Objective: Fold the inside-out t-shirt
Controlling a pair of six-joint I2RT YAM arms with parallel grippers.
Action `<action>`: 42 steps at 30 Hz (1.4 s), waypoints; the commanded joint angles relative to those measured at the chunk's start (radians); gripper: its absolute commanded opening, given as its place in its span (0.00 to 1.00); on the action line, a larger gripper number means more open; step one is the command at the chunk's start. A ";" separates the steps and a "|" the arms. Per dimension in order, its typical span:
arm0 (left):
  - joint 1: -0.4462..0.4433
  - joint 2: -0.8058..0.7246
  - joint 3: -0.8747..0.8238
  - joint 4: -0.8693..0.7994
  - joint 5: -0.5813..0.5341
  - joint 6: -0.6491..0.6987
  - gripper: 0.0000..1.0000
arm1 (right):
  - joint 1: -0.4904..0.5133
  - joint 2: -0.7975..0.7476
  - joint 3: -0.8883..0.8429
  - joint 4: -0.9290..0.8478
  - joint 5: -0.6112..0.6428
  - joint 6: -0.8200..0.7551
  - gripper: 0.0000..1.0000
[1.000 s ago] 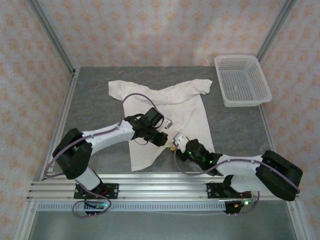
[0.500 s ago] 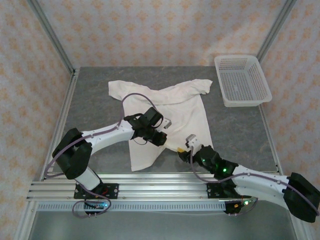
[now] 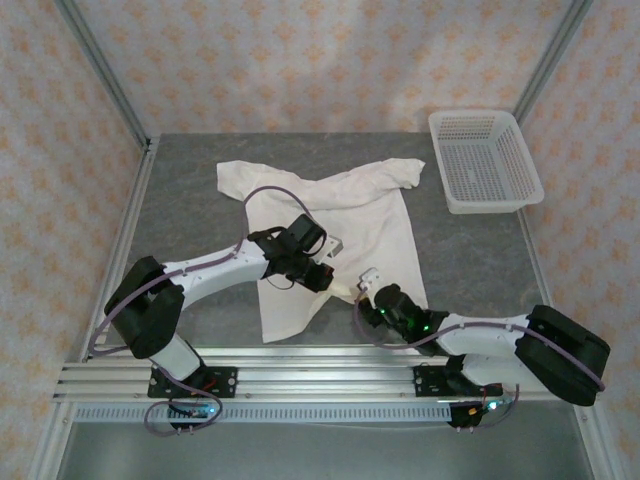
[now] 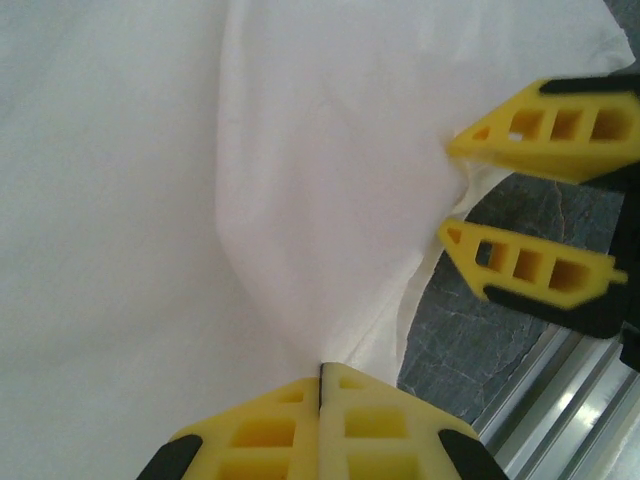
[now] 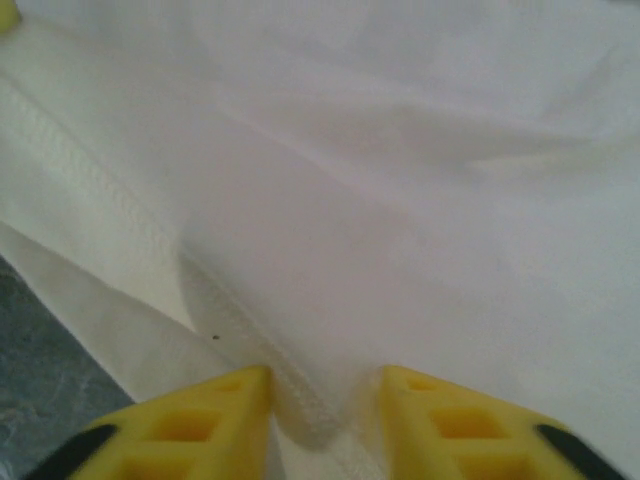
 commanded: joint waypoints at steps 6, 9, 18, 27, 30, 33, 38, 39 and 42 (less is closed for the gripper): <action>0.010 -0.004 -0.014 -0.010 0.002 0.011 0.00 | 0.002 -0.164 -0.027 0.005 0.025 0.001 0.63; 0.009 0.005 -0.008 -0.009 0.007 0.014 0.00 | 0.001 -0.129 -0.015 0.009 -0.006 -0.018 0.68; 0.010 0.006 -0.009 -0.004 0.015 0.006 0.00 | -0.024 0.109 0.061 0.111 0.013 0.000 0.38; 0.009 0.009 -0.017 -0.005 0.006 0.013 0.00 | -0.035 0.141 0.077 0.127 -0.003 0.000 0.00; 0.010 0.007 -0.020 -0.027 -0.047 0.011 0.00 | -0.039 0.078 0.096 0.088 -0.021 0.000 0.00; 0.010 -0.016 -0.037 -0.057 -0.173 0.025 0.23 | -0.040 -0.027 0.132 0.016 -0.037 -0.016 0.00; 0.006 -0.105 -0.077 0.012 -0.049 0.120 0.59 | -0.087 -0.110 0.163 -0.052 -0.085 -0.002 0.00; 0.002 -0.117 -0.084 0.038 0.001 0.135 0.67 | -0.090 -0.117 0.166 -0.055 -0.091 -0.002 0.00; -0.026 -0.123 -0.086 0.129 0.078 0.144 0.79 | -0.095 -0.130 0.176 -0.051 -0.100 0.012 0.00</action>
